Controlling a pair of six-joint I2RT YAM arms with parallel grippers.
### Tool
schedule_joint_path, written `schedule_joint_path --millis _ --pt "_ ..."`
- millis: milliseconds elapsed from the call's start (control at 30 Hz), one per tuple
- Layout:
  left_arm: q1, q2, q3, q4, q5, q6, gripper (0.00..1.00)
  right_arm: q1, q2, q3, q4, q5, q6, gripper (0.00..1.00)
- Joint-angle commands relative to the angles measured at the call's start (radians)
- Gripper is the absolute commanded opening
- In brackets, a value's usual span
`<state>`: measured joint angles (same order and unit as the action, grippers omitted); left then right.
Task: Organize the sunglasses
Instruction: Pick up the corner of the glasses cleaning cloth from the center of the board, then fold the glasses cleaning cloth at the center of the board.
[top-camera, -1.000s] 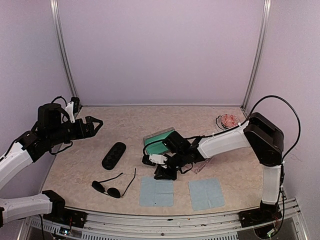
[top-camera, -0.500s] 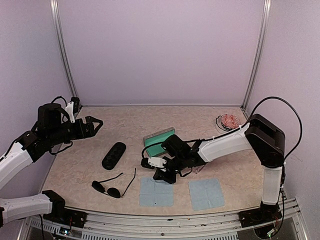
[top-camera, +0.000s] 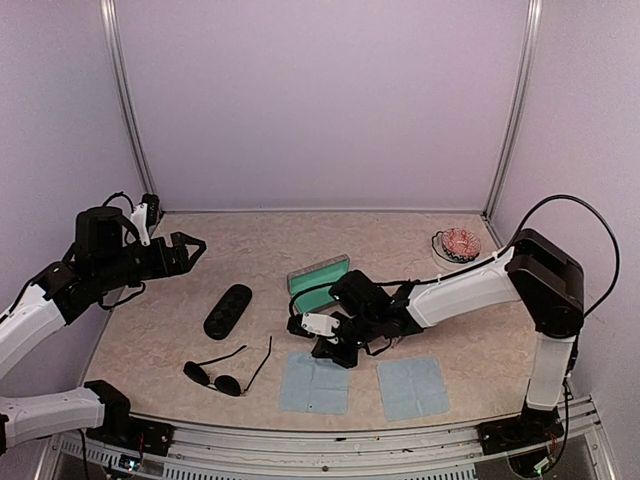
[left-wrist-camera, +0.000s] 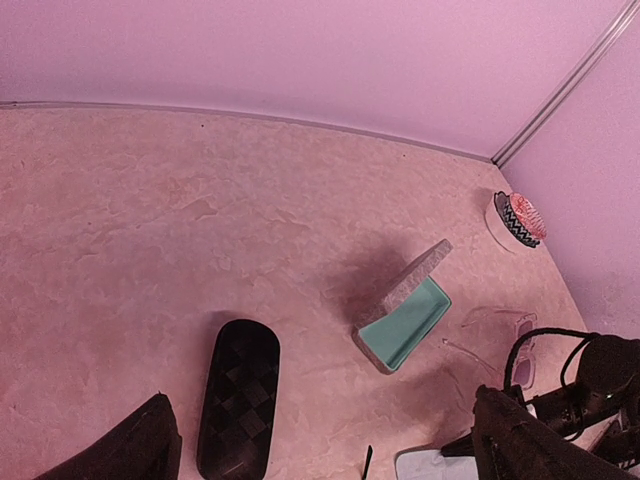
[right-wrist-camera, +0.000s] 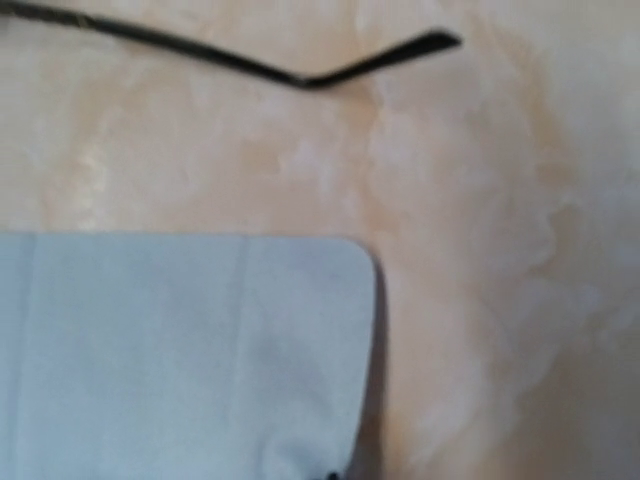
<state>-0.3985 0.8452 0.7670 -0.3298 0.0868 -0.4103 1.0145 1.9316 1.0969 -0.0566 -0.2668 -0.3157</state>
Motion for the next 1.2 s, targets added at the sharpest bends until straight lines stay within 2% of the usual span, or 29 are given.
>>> schedule_joint_path --millis 0,633,1167 --pt "0.009 -0.009 0.0 0.001 0.004 0.013 0.99 0.015 -0.064 -0.026 0.041 -0.018 0.024 0.0" --pt "0.009 -0.012 -0.002 0.002 0.007 0.013 0.99 0.089 -0.095 -0.028 -0.052 -0.012 0.047 0.0" --pt "0.009 -0.017 -0.002 0.002 0.008 0.012 0.99 0.171 -0.097 -0.059 -0.054 0.002 0.13 0.0"
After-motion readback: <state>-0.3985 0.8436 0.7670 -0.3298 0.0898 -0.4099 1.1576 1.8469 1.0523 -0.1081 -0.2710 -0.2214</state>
